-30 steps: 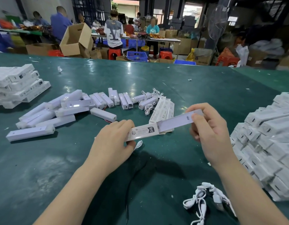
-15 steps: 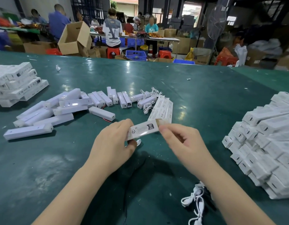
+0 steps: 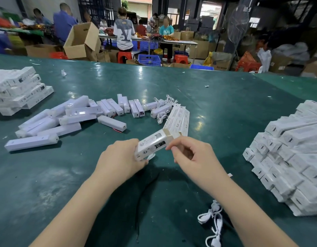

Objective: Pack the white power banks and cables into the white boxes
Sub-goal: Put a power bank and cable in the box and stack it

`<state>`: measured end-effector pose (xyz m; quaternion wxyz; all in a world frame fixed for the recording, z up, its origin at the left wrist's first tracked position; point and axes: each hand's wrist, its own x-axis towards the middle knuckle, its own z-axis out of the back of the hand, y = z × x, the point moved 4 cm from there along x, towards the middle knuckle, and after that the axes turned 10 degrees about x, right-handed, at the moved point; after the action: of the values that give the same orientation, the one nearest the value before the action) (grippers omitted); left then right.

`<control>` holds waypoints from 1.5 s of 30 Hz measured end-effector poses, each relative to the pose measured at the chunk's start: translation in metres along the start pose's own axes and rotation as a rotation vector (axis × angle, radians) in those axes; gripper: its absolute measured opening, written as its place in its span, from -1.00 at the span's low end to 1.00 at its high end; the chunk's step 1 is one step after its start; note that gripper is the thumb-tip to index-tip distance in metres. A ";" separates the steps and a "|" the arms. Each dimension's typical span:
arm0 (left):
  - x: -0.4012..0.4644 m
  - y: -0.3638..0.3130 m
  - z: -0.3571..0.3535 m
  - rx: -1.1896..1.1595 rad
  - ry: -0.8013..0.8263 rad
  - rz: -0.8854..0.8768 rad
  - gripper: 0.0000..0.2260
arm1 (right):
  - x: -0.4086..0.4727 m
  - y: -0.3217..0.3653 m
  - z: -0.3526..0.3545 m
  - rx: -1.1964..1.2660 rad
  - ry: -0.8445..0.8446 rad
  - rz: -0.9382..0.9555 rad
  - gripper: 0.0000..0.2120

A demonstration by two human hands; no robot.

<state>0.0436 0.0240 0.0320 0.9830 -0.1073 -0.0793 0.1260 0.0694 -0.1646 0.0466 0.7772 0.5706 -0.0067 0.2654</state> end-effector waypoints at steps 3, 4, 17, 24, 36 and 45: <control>-0.002 0.003 0.005 -0.477 -0.041 0.061 -0.83 | 0.000 -0.002 -0.001 -0.029 -0.037 -0.035 -0.80; -0.002 0.003 0.007 -0.702 -0.024 0.094 -0.81 | 0.000 -0.001 -0.002 -0.025 -0.041 -0.039 -0.81; -0.014 -0.029 0.001 -1.624 0.482 0.070 -0.69 | -0.004 0.013 -0.021 0.323 -0.045 0.103 -0.36; -0.017 -0.034 0.000 -1.609 0.455 0.067 -0.84 | -0.005 0.014 -0.014 0.226 -0.112 0.216 -0.43; -0.019 -0.036 0.005 -1.194 0.103 -0.022 -0.79 | -0.003 0.017 -0.016 -0.200 -0.061 0.350 -0.41; -0.017 -0.030 0.005 -1.188 0.322 -0.055 -0.85 | -0.005 0.022 -0.017 -0.123 0.227 0.308 -0.41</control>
<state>0.0331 -0.0075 0.0413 0.7576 -0.6524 0.0105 0.0172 0.0509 -0.1473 0.0586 0.7566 0.4807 -0.0226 0.4428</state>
